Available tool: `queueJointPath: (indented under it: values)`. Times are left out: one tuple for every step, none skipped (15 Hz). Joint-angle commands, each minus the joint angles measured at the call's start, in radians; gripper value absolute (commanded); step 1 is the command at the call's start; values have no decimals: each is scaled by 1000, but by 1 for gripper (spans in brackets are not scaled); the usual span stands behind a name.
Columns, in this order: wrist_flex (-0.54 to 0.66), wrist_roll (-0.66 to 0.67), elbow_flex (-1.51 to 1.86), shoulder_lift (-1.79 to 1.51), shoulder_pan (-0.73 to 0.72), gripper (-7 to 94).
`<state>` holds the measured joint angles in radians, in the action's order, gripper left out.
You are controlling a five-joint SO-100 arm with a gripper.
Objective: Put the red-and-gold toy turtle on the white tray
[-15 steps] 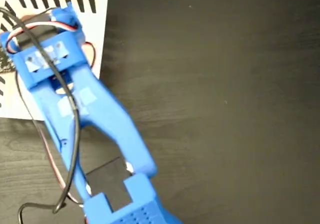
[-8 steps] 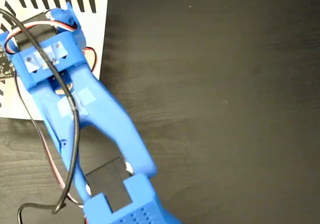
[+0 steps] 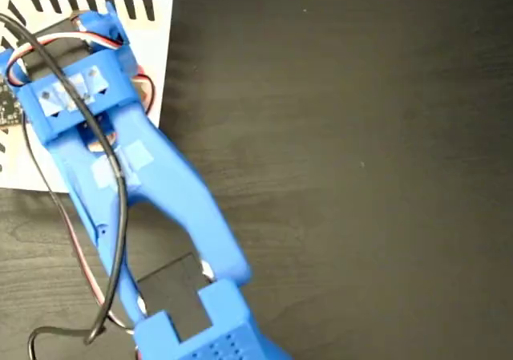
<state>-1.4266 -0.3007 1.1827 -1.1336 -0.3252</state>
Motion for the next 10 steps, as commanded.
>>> queueJointPath:
  values:
    - [-6, -8, -35, -229, 12, 50]
    - [46, 5, 51, -371, 38, 25]
    - [144, 63, 212, -543, 66, 2]
    - [218, 121, 385, -706, 86, 0]
    - [290, 158, 575, -873, 107, 0]
    - [339, 179, 761, -1039, 132, 0]
    - [376, 192, 934, -1193, 160, 0]
    - [403, 195, 1088, -1335, 192, 0]
    - [407, 190, 1213, -1456, 229, 0]
    - [408, 183, 1310, -1552, 265, 0]
